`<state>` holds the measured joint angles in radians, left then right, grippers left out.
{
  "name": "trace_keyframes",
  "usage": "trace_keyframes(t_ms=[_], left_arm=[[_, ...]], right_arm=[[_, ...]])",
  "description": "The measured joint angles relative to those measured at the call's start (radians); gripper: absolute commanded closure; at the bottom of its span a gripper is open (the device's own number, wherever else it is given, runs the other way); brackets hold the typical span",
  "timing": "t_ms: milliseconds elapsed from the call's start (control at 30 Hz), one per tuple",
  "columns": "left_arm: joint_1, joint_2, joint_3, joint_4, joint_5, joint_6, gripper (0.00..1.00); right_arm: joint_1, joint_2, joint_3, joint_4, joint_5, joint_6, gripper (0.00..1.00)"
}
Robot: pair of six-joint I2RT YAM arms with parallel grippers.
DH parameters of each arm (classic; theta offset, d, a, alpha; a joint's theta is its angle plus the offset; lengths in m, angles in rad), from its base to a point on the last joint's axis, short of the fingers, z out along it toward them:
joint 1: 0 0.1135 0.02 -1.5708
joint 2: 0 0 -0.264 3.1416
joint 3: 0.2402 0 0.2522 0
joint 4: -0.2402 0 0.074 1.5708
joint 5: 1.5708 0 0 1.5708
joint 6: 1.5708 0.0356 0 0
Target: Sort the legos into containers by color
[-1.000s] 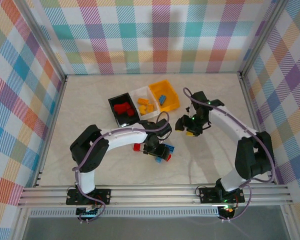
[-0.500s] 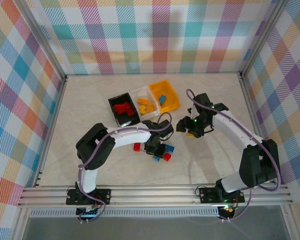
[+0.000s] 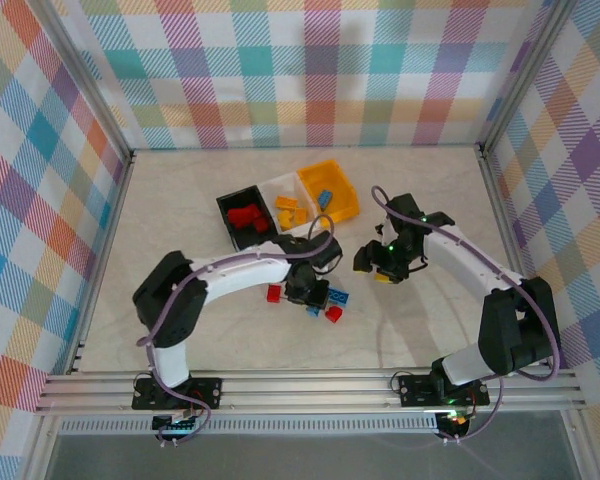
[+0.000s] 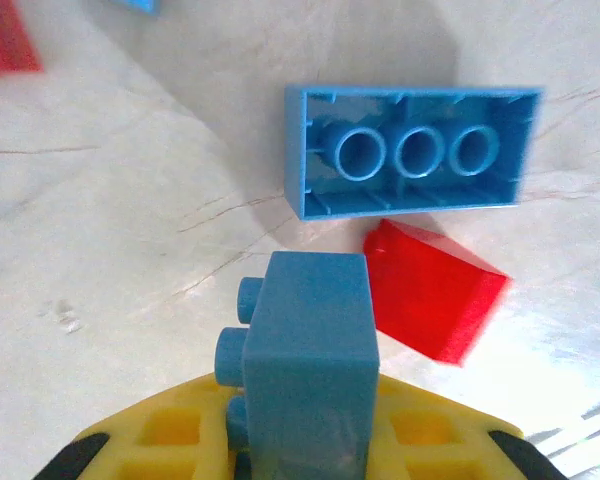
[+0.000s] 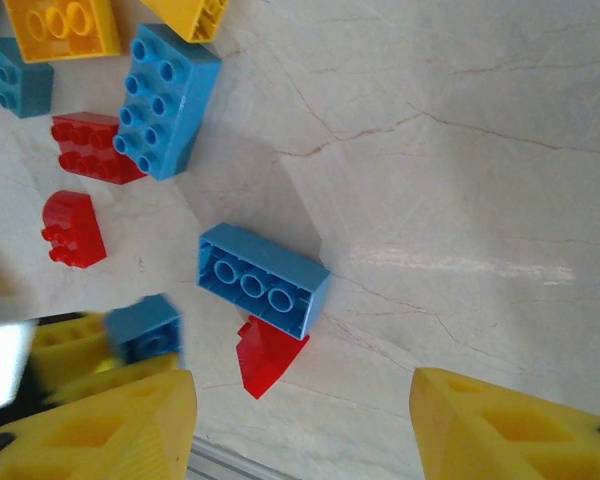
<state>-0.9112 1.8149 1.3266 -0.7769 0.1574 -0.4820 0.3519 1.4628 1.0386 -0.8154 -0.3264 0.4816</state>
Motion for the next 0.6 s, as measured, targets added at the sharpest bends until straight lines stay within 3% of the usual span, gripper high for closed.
trace_keyframes(t_ms=[133, 267, 600], left_arm=[[0.096, -0.052, 0.039, -0.015, 0.039, -0.01, 0.79], [0.193, -0.011, 0.18, -0.039, 0.078, -0.011, 0.79], [0.312, 0.401, 0.838, -0.124, 0.095, 0.034, 0.79]], right_arm=[[0.0, 0.005, -0.013, 0.008, -0.001, 0.0, 0.41], [0.0, 0.016, -0.014, 0.014, 0.0, 0.0, 0.41], [0.0, 0.016, -0.01, -0.009, 0.014, -0.042, 0.42]])
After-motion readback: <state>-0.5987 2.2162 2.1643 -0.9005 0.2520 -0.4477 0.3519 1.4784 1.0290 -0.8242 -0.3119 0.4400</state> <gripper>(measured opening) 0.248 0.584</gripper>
